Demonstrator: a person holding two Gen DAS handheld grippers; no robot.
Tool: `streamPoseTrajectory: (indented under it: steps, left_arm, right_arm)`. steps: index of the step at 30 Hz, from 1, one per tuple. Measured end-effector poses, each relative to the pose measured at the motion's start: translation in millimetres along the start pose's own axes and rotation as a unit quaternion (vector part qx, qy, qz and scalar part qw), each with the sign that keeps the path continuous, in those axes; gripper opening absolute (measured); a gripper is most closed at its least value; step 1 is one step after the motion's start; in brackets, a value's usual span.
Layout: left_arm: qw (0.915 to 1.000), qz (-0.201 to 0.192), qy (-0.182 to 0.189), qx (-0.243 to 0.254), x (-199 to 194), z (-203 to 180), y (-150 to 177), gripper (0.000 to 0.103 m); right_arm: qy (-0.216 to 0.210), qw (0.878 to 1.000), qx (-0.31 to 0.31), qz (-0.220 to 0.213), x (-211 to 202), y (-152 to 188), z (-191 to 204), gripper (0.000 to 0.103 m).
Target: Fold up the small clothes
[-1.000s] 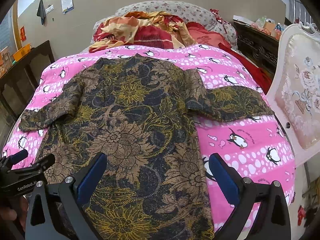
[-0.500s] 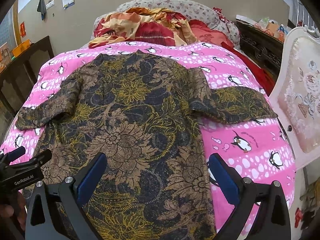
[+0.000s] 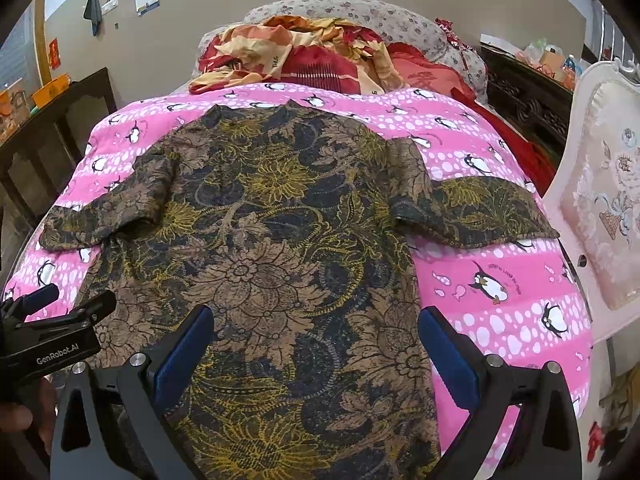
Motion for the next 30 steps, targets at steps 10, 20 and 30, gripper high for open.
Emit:
streamPoseTrajectory:
  steps: [10,20,30]
  left_arm:
    - [1.0,0.003,0.0,-0.002,2,3,-2,0.103]
    - [0.9999,0.01,-0.009,-0.001,27,2,-9,0.103]
    - [0.9997,0.007,-0.02,0.006,78,-2,-40,0.103]
  right_arm:
    - [0.002,1.0,-0.003,-0.002,-2,-5,3,0.103]
    - [0.006,1.0,-0.008,0.005,22,-13,3,0.103]
    - [0.013,1.0,-0.028,0.002,99,-30,3,0.103]
Point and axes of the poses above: each gripper's, at about its wrist camera, not at the fingertips, and x roughly the way its jaws point, z to its left, y to its underside, the point moved 9 cm from there along x, roughly the way its jaws point, and after that the axes turned 13 degrees about -x, right-handed, at the moved point
